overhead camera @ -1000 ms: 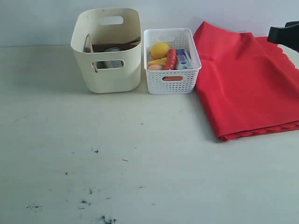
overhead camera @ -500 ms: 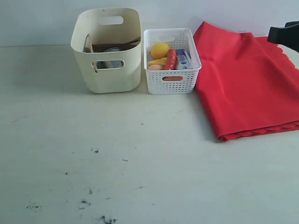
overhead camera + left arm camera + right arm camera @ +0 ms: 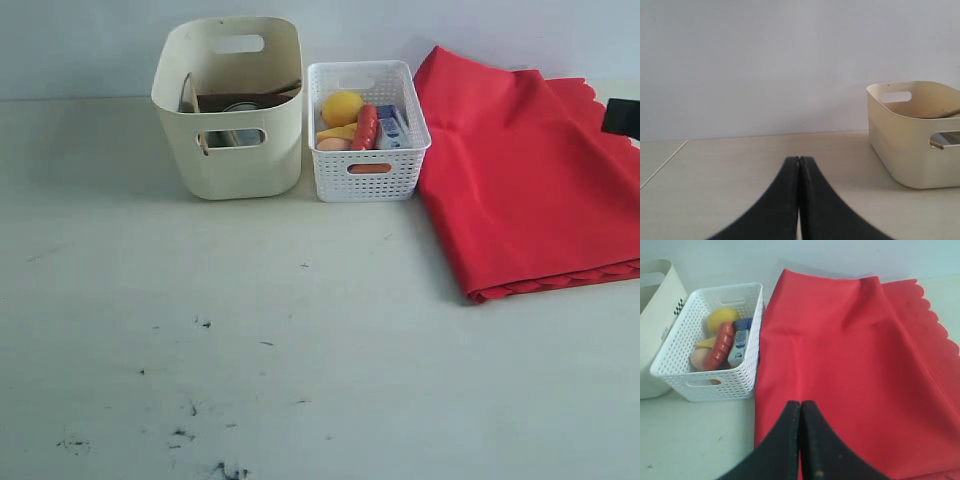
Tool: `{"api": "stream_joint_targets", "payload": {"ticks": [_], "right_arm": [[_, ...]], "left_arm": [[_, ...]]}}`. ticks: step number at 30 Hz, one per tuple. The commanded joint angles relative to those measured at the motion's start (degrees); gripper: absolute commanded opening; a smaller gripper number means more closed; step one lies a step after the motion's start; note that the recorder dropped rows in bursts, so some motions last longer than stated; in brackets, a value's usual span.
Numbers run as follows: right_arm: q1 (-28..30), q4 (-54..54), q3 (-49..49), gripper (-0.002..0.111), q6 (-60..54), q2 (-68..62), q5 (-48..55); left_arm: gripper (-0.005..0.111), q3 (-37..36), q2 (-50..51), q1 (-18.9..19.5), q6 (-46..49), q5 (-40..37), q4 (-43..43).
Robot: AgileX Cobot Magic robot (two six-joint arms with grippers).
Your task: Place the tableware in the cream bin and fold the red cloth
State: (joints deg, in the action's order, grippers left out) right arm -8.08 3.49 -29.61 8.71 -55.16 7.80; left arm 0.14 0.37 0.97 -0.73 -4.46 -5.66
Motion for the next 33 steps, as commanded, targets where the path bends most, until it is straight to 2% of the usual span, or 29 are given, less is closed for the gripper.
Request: {"api": "stream_joint_targets", "payload": {"ticks": [1,5,8,15,24,33], "right_arm": [[0.1,2.6,4.5,0.0,1.8,8.8,2.7],[0.1,3.8,9.8,0.0,1.9,16.4,4.4],[0.1,2.3,15.8,0.0,2.3,23.7,1.4],[0.1,-6.6,26.9,0.0,10.2,40.2,-2.7],[0.1,-12.8,29.6,0.0,10.4,52.0,-0.6],[0.1,-13.2,29.6,0.0,10.9,54.0,-0.5]], "left_arm": [[0.0,-0.1,-0.4,0.1,-0.5,-0.2,-0.2],[0.0,-0.1,-0.4,0.1,-0.5,-0.2,-0.2],[0.0,-0.1,-0.4,0.1,-0.5,-0.2,-0.2],[0.0,-0.1,-0.4,0.1,-0.5,-0.2,-0.2],[0.0,-0.1,-0.4,0.1,-0.3,-0.2,-0.2],[0.0,-0.1,-0.4,0.1,-0.3,-0.2,-0.2]]}}
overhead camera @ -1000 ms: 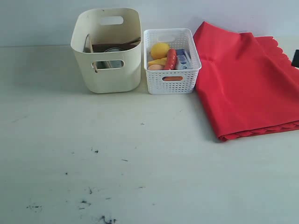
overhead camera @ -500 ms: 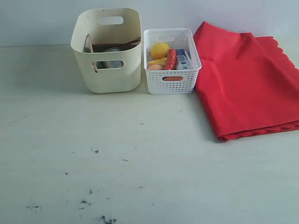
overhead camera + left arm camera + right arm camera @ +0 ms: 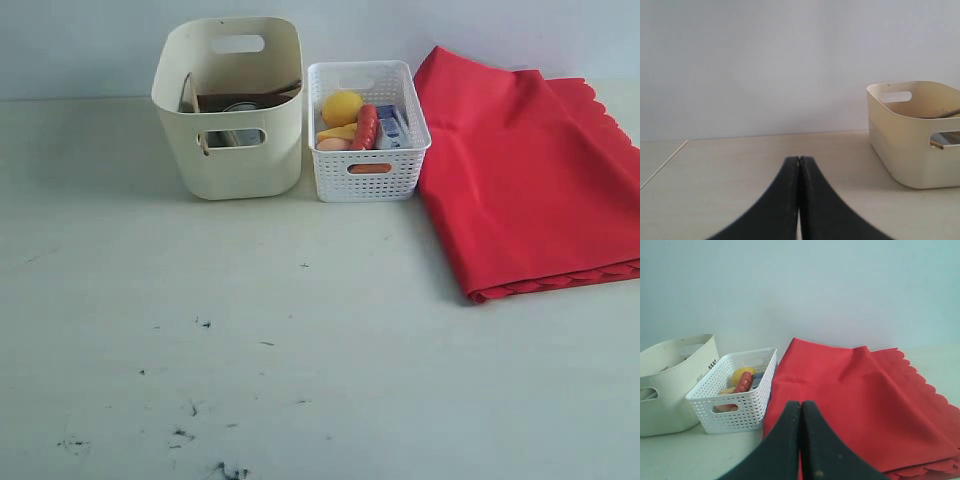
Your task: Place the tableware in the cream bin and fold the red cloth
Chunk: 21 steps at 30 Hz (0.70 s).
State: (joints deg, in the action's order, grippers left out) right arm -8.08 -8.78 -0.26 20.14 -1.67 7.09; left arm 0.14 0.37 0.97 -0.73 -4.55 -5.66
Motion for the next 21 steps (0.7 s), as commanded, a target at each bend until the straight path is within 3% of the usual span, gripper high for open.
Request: {"api": "stream_joint_targets", "payload": {"ticks": [1,21], "right_arm": [[0.1,-0.9,0.3,0.0,-0.6,0.5,0.3],[0.1,-0.9,0.3,0.0,-0.5,0.5,-0.4]], "left_arm": [[0.0,-0.1,-0.4,0.1,-0.3,-0.1,-0.2],[0.0,-0.1,-0.4,0.1,-0.3,-0.1,-0.2]]}}
